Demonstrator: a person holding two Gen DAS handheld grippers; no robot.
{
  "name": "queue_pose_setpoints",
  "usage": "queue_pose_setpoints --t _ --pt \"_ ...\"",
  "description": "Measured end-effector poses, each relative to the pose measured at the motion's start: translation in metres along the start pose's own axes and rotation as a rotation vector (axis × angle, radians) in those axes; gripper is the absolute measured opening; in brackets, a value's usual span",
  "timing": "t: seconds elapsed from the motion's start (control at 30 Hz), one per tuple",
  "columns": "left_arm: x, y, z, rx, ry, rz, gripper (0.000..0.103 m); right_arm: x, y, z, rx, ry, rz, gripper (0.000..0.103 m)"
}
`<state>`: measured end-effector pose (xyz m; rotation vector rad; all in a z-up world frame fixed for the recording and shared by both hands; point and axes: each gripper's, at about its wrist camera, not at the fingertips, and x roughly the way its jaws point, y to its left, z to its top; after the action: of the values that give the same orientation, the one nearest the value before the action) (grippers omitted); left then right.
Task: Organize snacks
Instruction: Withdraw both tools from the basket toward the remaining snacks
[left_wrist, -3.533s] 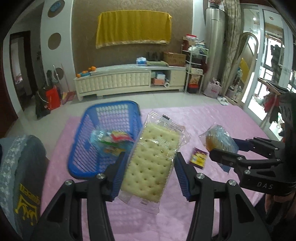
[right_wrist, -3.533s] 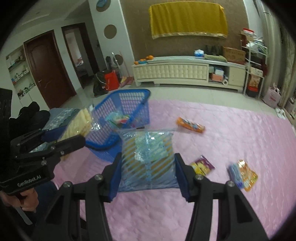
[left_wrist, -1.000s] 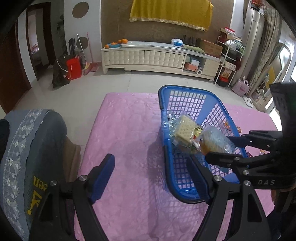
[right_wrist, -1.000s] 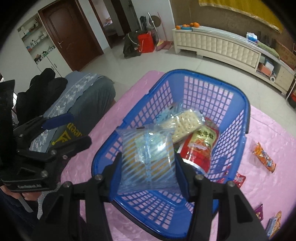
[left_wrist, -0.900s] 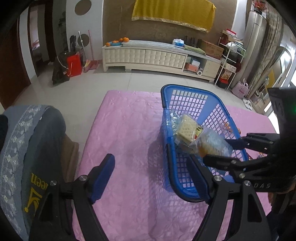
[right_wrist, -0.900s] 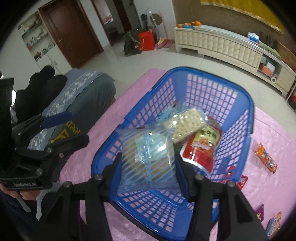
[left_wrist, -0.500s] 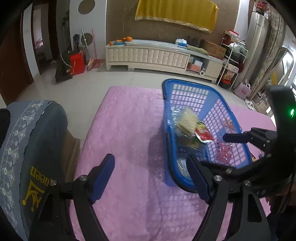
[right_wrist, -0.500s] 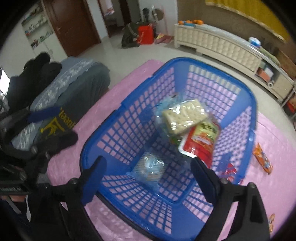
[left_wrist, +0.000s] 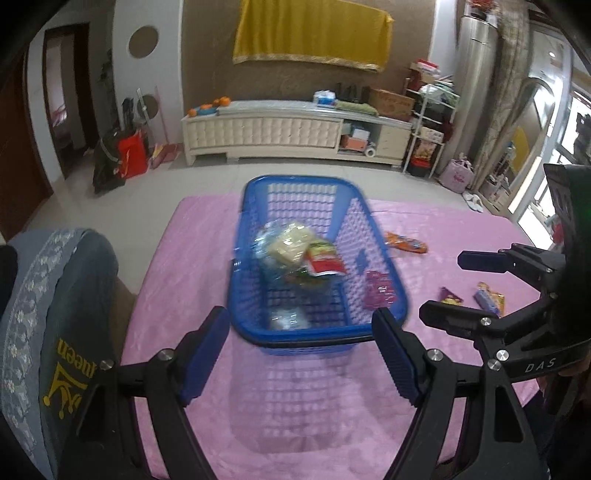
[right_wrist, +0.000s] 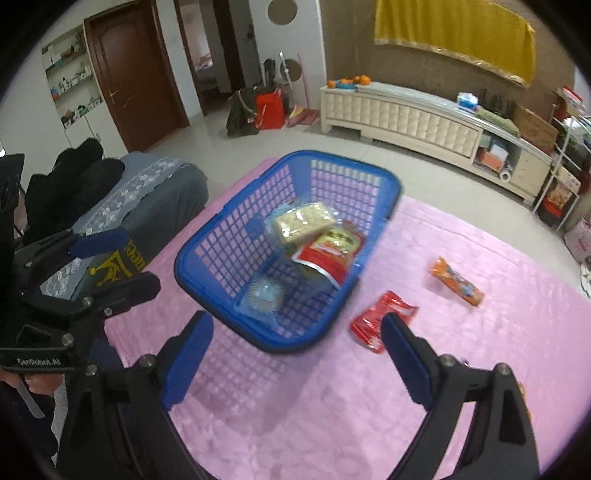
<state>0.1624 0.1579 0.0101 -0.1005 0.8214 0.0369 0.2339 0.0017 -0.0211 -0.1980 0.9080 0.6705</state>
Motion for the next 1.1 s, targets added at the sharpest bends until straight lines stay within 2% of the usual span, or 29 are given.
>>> queue_pose_setpoints --t 0.2,0.53,0.83,1.1 --pt "-0.005 -0.043 0.008 0.058 -0.017 -0.044 0.078 -0.032 -0.030 -0.015 0.043 -0.027 -0.042 0.094" --pt "0.018 -0.105 0.011 0.128 0.000 -0.126 0.078 -0.073 -0.096 -0.049 0.118 -0.049 -0.126 0.094" --pt "0.059 -0.164 0.009 0.222 0.061 -0.180 0.078 -0.089 -0.146 -0.082 0.160 -0.057 -0.185 0.094" --pt "0.104 -0.202 -0.002 0.326 0.120 -0.185 0.078 -0.076 -0.192 -0.112 0.186 -0.045 -0.196 0.094"
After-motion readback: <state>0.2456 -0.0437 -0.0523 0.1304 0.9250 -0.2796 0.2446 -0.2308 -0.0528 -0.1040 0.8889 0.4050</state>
